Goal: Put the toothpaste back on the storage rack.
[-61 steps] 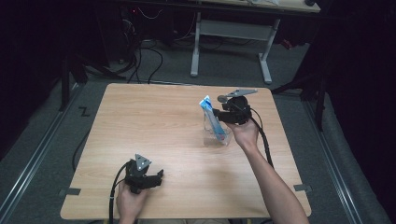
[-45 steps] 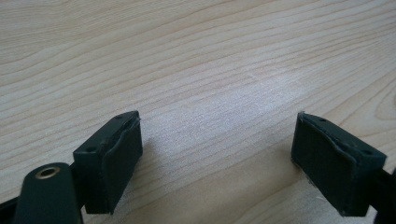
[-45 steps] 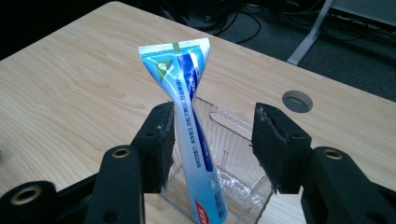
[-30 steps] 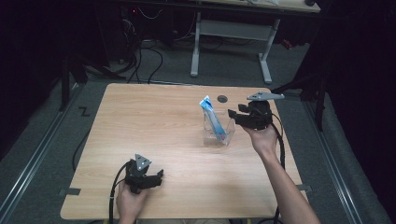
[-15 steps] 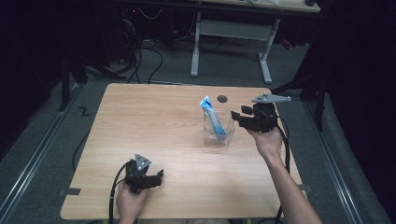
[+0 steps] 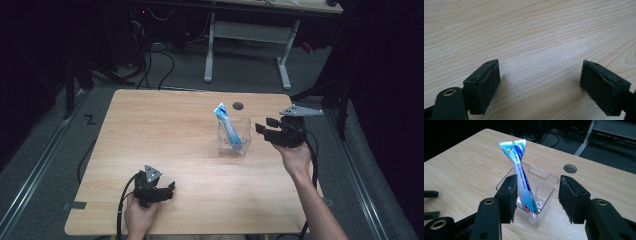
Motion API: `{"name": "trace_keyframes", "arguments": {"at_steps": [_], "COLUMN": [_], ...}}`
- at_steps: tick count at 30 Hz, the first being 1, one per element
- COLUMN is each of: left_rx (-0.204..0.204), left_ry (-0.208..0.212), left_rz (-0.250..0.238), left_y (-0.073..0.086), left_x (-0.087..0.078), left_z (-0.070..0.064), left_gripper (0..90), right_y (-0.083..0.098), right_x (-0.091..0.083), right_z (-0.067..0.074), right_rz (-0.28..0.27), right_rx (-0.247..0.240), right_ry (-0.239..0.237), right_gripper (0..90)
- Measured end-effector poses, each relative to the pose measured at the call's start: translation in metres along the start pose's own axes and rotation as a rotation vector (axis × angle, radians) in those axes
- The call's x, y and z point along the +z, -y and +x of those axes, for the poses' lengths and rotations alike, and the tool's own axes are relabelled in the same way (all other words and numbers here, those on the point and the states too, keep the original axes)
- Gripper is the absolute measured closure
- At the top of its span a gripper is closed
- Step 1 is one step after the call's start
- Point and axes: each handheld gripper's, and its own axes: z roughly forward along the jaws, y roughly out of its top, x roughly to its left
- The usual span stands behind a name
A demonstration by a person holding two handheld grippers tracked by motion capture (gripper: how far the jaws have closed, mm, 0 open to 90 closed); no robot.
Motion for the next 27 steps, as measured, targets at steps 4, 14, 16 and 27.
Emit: {"name": "trace_keyframes", "arguments": {"at_steps": [4, 14, 16, 27], "left_rx": [0.0, 0.0, 0.0, 0.0], "left_ry": [-0.002, -0.002, -0.002, -0.002], "left_rz": [-0.001, -0.001, -0.001, -0.001], "left_y": [0.0, 0.0, 0.0, 0.0], "left_x": [0.0, 0.0, 0.0, 0.0], "left_z": [0.0, 0.0, 0.0, 0.0], "left_gripper": [16.7, 16.7, 16.7, 16.7], "right_y": [0.002, 0.013, 0.018, 0.03], "right_x": [-0.006, -0.015, -0.019, -0.028], "right_z": [-0.001, -0.005, -0.006, -0.008], "right_rz": [-0.008, -0.022, -0.03, -0.032], "right_rx": [0.002, 0.017, 0.023, 0.043], "right_ry": [0.0, -0.002, -0.007, -0.02], "right_gripper": [49.6, 49.6, 49.8, 50.8]}}
